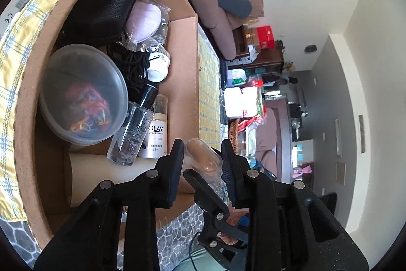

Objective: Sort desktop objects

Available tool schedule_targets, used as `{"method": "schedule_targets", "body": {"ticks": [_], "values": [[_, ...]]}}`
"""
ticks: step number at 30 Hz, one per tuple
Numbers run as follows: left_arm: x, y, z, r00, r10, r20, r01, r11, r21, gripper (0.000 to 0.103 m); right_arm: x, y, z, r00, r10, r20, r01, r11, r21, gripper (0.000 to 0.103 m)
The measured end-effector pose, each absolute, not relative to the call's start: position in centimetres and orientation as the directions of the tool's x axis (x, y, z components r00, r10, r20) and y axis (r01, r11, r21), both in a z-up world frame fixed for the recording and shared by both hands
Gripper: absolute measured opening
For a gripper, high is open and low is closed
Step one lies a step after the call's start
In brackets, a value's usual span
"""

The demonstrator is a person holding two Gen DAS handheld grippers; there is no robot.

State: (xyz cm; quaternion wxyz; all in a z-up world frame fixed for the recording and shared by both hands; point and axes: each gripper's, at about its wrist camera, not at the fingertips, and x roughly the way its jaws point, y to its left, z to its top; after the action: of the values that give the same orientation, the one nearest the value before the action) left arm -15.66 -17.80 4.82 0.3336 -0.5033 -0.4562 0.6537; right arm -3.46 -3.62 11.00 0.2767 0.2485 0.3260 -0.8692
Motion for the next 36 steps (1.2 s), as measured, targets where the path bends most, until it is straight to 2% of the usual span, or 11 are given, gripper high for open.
{"method": "schedule_targets", "body": {"ticks": [3,6,7,10,15,18,21,26,28,33,36], "values": [[-15.7,-18.3,4.9,-0.283,0.903,-0.323,0.018,-0.332,-0.943,0.027,-3.6,-2.3,12.1,-0.666,-0.387,-0.638,0.678,-0.670,-0.302,0.026],[-15.6,-19.0,4.9,-0.292,0.909,-0.297,0.011,-0.307,-0.952,0.027,-4.4,0.4,13.4,-0.544,-0.560,-0.625,0.725,-0.688,-0.015,0.061],[-15.6,-19.1,4.8,-0.294,0.911,-0.289,0.015,-0.298,-0.954,0.027,-4.2,0.6,13.7,-0.530,-0.597,-0.602,0.720,-0.692,0.053,0.067],[-15.5,-19.4,4.4,-0.298,0.921,-0.252,0.025,-0.257,-0.966,0.027,-5.3,2.5,14.4,-0.491,-0.682,-0.541,0.671,-0.692,0.264,0.067],[-15.5,-19.0,4.6,-0.292,0.927,-0.235,0.018,-0.240,-0.971,0.025,-7.9,3.2,14.0,-0.412,-0.759,-0.504,0.608,-0.641,0.469,0.068],[-15.5,-19.0,4.8,-0.296,0.928,-0.226,0.015,-0.232,-0.973,0.025,-8.7,2.7,13.9,-0.396,-0.760,-0.515,0.592,-0.640,0.490,0.065],[-15.7,-18.9,4.9,-0.300,0.911,-0.282,0.022,-0.288,-0.957,0.025,-9.1,2.2,13.3,-0.385,-0.760,-0.524,0.587,-0.640,0.496,0.024],[-15.4,-19.6,7.0,-0.314,0.854,-0.415,-0.051,-0.452,-0.891,0.026,-10.1,2.4,12.6,-0.401,-0.706,-0.583,0.546,-0.696,0.467,0.026],[-15.2,-19.7,7.9,-0.313,0.831,-0.460,-0.080,-0.506,-0.859,0.028,-10.1,2.9,12.7,-0.419,-0.679,-0.603,0.539,-0.721,0.436,0.039],[-14.0,-19.2,9.7,-0.319,0.740,-0.592,-0.161,-0.658,-0.735,0.055,-9.7,4.8,12.3,-0.436,-0.646,-0.627,0.521,-0.749,0.409,0.048],[-13.2,-18.5,10.3,-0.320,0.693,-0.646,-0.199,-0.716,-0.670,0.074,-9.4,5.8,12.0,-0.448,-0.629,-0.635,0.507,-0.764,0.399,0.064]]}}
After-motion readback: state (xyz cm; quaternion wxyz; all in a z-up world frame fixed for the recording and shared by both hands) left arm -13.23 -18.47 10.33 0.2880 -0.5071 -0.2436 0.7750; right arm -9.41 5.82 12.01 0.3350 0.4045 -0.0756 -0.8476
